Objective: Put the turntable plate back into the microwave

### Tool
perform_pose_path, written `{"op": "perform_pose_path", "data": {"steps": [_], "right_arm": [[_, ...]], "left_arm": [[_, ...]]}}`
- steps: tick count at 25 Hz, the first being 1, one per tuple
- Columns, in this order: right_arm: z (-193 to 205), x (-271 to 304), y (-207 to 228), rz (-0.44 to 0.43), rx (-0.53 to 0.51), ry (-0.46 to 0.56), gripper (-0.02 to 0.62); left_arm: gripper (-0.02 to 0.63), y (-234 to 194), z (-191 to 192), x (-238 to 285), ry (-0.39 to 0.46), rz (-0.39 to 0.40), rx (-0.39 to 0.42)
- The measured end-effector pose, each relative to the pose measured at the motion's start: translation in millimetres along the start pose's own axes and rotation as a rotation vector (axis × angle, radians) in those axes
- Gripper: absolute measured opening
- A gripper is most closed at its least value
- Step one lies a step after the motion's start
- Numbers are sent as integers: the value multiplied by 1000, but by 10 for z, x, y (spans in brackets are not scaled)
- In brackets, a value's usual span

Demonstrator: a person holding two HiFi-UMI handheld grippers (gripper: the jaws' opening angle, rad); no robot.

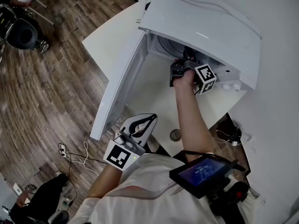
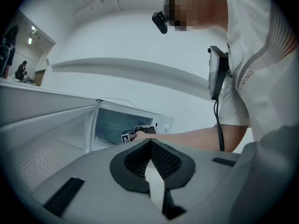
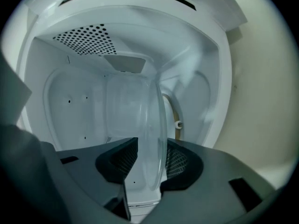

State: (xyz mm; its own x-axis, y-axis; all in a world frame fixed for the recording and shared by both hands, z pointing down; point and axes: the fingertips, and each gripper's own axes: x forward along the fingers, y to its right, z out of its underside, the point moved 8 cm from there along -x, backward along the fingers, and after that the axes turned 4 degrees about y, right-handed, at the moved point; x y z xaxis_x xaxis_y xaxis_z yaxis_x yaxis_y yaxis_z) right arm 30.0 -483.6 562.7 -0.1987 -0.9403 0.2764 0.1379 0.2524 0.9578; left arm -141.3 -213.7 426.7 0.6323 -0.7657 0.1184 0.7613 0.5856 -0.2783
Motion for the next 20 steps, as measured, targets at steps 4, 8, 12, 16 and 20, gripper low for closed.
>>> {"op": "perform_pose_path", "data": {"steps": [4, 8, 12, 16, 20], "right_arm": [[39, -17, 3, 0, 1, -44, 170], [56, -39, -20, -4, 3, -90, 193], [119, -64, -8, -3, 5, -140, 202], [169, -95, 7, -4, 4, -152, 202], [218, -101, 7, -10, 0, -207, 202]], "left_arm": [[11, 6, 3, -9, 1, 8, -3], [11, -6, -4, -23, 4, 8, -10], [11, -4, 3, -18, 5, 16, -14], [11, 17, 14, -11, 7, 25, -18], [11, 14, 36, -33, -1, 26, -25]]}}
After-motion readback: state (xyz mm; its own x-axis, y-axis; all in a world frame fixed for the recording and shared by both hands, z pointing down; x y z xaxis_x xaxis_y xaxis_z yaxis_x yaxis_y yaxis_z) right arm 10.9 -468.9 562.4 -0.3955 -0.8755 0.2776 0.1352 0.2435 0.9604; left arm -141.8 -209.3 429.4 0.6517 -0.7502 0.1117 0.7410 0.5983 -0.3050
